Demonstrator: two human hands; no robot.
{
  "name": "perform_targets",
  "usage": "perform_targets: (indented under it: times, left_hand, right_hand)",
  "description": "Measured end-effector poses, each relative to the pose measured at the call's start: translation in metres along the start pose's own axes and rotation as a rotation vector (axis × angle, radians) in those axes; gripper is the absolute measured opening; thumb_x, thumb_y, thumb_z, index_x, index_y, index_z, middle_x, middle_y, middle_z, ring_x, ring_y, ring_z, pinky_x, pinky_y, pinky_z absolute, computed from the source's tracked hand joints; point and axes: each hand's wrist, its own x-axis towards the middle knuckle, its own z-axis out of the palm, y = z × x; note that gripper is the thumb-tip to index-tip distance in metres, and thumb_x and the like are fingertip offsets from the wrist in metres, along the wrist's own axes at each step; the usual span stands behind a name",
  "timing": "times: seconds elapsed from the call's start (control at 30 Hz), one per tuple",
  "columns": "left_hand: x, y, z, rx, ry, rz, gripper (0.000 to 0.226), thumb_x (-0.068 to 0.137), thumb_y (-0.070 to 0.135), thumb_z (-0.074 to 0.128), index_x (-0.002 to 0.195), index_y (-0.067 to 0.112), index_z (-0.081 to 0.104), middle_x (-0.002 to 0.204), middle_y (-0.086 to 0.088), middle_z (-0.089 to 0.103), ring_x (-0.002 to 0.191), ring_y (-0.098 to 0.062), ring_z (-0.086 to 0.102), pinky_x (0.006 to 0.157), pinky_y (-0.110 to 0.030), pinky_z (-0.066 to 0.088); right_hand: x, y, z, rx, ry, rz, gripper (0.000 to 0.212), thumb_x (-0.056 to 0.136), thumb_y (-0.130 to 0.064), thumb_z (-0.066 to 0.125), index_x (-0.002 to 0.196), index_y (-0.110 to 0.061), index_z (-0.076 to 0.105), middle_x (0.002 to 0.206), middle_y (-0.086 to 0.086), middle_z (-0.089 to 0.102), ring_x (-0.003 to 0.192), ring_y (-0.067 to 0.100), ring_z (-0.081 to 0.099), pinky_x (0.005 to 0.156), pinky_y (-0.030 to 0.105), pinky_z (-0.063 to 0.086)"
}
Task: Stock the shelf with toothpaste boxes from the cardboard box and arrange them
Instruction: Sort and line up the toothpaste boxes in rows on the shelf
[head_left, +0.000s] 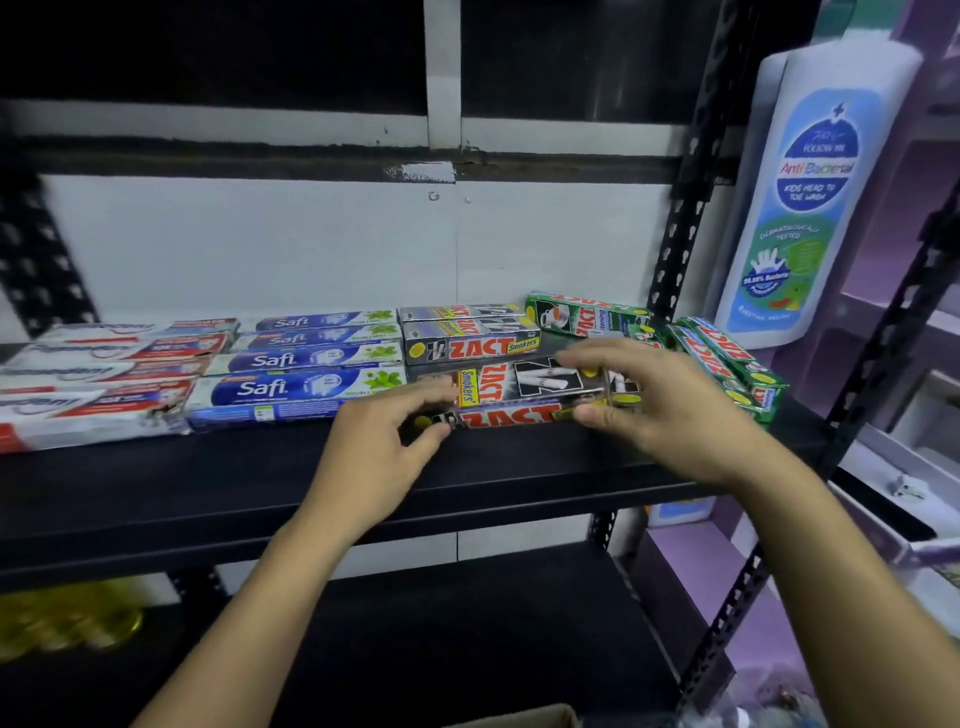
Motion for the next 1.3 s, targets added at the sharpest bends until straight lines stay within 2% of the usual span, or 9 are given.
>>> perform_targets:
  times: [0.13,0.27,0.33,0.47,0.6,0.8,1.0,1.13,1.3]
  left_hand:
    - [0.001,-0.005,-0.007,0.047,-0.018,-0.027,0.038,0.083,0.016,0.076,0.119,0.029,0.071,0.129,0.018,0.063,0.119,0.009,0.053,0.101,-0.004,0.032]
    - [0.015,-0.019,-0.021,0.176,0.062,-0.079,0.044,0.087,0.037,0.071,0.13,0.036,0.06,0.126,0.017,0.062,0.118,-0.004,0.054,0.099,-0.025,0.042]
    - [0.028,-0.029,-0.03,0.237,0.086,-0.093,0.045,0.089,0.041,0.067,0.132,0.034,0.057,0.127,0.012,0.064,0.12,-0.012,0.056,0.102,-0.033,0.043]
    - [0.037,-0.043,-0.035,0.311,0.101,-0.119,0.046,0.09,0.042,0.063,0.133,0.025,0.055,0.127,0.007,0.065,0.12,-0.019,0.056,0.106,-0.045,0.041]
    - [0.033,-0.051,-0.029,0.388,0.029,-0.159,0.054,0.092,0.051,0.058,0.139,0.025,0.05,0.133,0.004,0.061,0.126,-0.02,0.051,0.11,-0.042,0.033]
    - [0.032,-0.053,-0.028,0.515,-0.058,-0.14,0.066,0.087,0.063,0.039,0.139,0.025,0.053,0.146,0.001,0.052,0.137,-0.021,0.041,0.113,-0.041,0.025]
    - [0.034,-0.06,-0.025,0.563,-0.133,-0.161,0.074,0.086,0.071,0.025,0.143,0.03,0.048,0.155,0.006,0.039,0.145,-0.017,0.028,0.118,-0.037,0.013]
    - [0.033,-0.056,-0.026,0.546,-0.127,-0.171,0.079,0.079,0.075,0.032,0.144,0.033,0.046,0.156,0.01,0.036,0.146,-0.014,0.026,0.119,-0.035,0.01]
    - [0.031,-0.055,-0.029,0.496,-0.121,-0.148,0.068,0.076,0.061,0.043,0.14,0.038,0.049,0.154,0.017,0.038,0.145,-0.007,0.026,0.119,-0.031,0.006]
  right_hand:
    - [0.027,0.01,-0.001,-0.138,-0.019,0.009,0.05,0.087,-0.022,0.072,0.134,-0.031,0.058,0.142,-0.007,0.053,0.134,0.012,0.045,0.113,0.034,0.035]
    - [0.045,0.021,0.013,-0.248,-0.085,0.06,0.051,0.089,-0.013,0.068,0.137,-0.025,0.056,0.143,-0.001,0.052,0.134,0.019,0.045,0.109,0.03,0.034]
    - [0.049,0.025,0.021,-0.271,-0.081,0.081,0.05,0.089,-0.016,0.066,0.137,-0.024,0.056,0.142,0.0,0.053,0.13,0.021,0.049,0.107,0.029,0.035]
    - [0.049,0.014,0.04,-0.3,-0.038,0.05,0.05,0.089,-0.035,0.067,0.137,-0.031,0.055,0.152,0.0,0.043,0.14,0.022,0.039,0.115,0.039,0.033]
    - [0.048,-0.005,0.073,-0.308,-0.047,-0.01,0.051,0.09,-0.044,0.064,0.137,-0.028,0.055,0.144,-0.003,0.051,0.133,0.021,0.045,0.106,0.045,0.042]
    - [0.056,-0.003,0.097,-0.376,0.079,0.013,0.046,0.084,-0.019,0.073,0.13,-0.02,0.063,0.125,0.002,0.066,0.116,0.03,0.06,0.096,0.044,0.048]
    - [0.083,-0.006,0.104,-0.423,-0.045,0.237,0.06,0.089,-0.006,0.06,0.143,-0.027,0.043,0.139,0.006,0.054,0.135,0.03,0.041,0.116,0.05,0.023]
    - [0.098,0.0,0.115,-0.404,-0.012,0.219,0.061,0.086,-0.003,0.06,0.14,-0.026,0.044,0.126,0.009,0.06,0.13,0.031,0.045,0.114,0.057,0.021]
    - [0.112,0.004,0.121,-0.332,-0.029,0.2,0.06,0.087,0.0,0.056,0.138,-0.028,0.043,0.132,0.007,0.057,0.141,0.028,0.033,0.115,0.062,0.011]
